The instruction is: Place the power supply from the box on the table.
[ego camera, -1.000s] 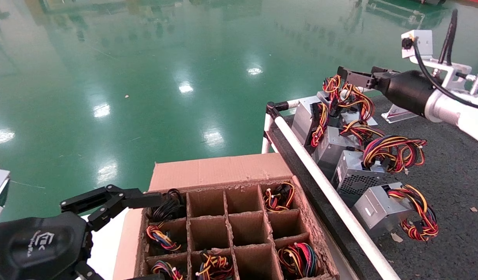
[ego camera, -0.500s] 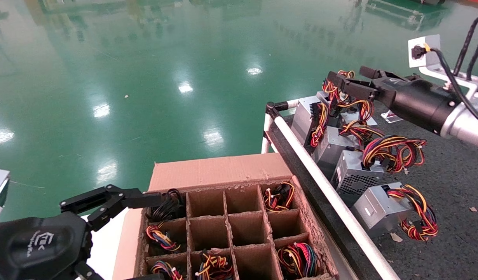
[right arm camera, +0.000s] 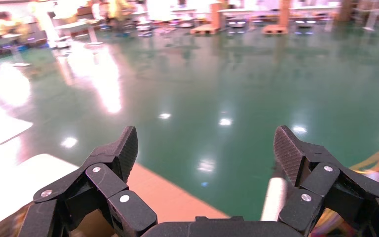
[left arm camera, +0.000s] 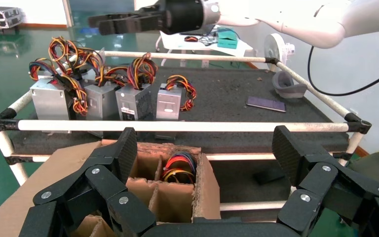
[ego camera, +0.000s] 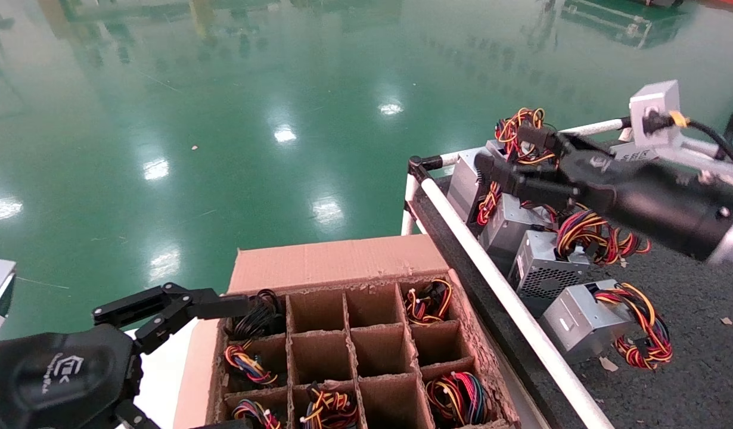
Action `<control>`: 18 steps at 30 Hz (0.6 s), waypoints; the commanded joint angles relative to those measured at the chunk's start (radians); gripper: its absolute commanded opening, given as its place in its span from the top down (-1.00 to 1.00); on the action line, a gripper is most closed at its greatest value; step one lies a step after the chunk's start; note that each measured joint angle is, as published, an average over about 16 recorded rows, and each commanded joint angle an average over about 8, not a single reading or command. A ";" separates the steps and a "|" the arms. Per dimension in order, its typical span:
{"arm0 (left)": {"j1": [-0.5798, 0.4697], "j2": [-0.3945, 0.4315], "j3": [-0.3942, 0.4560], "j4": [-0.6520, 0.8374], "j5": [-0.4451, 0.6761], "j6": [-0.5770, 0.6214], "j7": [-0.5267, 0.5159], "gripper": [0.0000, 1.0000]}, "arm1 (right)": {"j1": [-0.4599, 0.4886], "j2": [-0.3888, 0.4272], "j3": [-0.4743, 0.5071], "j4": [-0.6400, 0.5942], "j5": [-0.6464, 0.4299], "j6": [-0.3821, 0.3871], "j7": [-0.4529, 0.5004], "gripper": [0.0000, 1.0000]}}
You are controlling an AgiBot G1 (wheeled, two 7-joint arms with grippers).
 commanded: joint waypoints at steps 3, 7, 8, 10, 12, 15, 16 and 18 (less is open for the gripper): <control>0.000 0.000 0.000 0.000 0.000 0.000 0.000 -1.00 | -0.054 0.034 0.000 0.084 0.043 -0.055 0.005 -1.00; 0.000 0.000 0.000 0.000 0.000 0.000 0.000 -1.00 | -0.108 0.068 0.000 0.170 0.087 -0.110 0.011 -1.00; 0.000 0.000 0.000 0.000 0.000 0.000 0.000 -1.00 | -0.121 0.076 0.000 0.191 0.098 -0.124 0.012 -1.00; 0.000 0.000 0.000 0.000 0.000 0.000 0.000 -1.00 | -0.148 0.093 0.001 0.233 0.119 -0.151 0.015 -1.00; 0.000 0.000 0.000 0.000 0.000 0.000 0.000 -1.00 | -0.175 0.110 0.001 0.275 0.141 -0.178 0.018 -1.00; 0.000 0.000 0.000 0.000 0.000 0.000 0.000 -1.00 | -0.215 0.135 0.001 0.339 0.174 -0.220 0.022 -1.00; 0.000 0.000 0.000 0.000 0.000 0.000 0.000 -1.00 | -0.229 0.144 0.001 0.360 0.185 -0.233 0.023 -1.00; 0.000 0.000 0.000 0.000 0.000 0.000 0.000 -1.00 | -0.255 0.161 0.001 0.402 0.206 -0.261 0.026 -1.00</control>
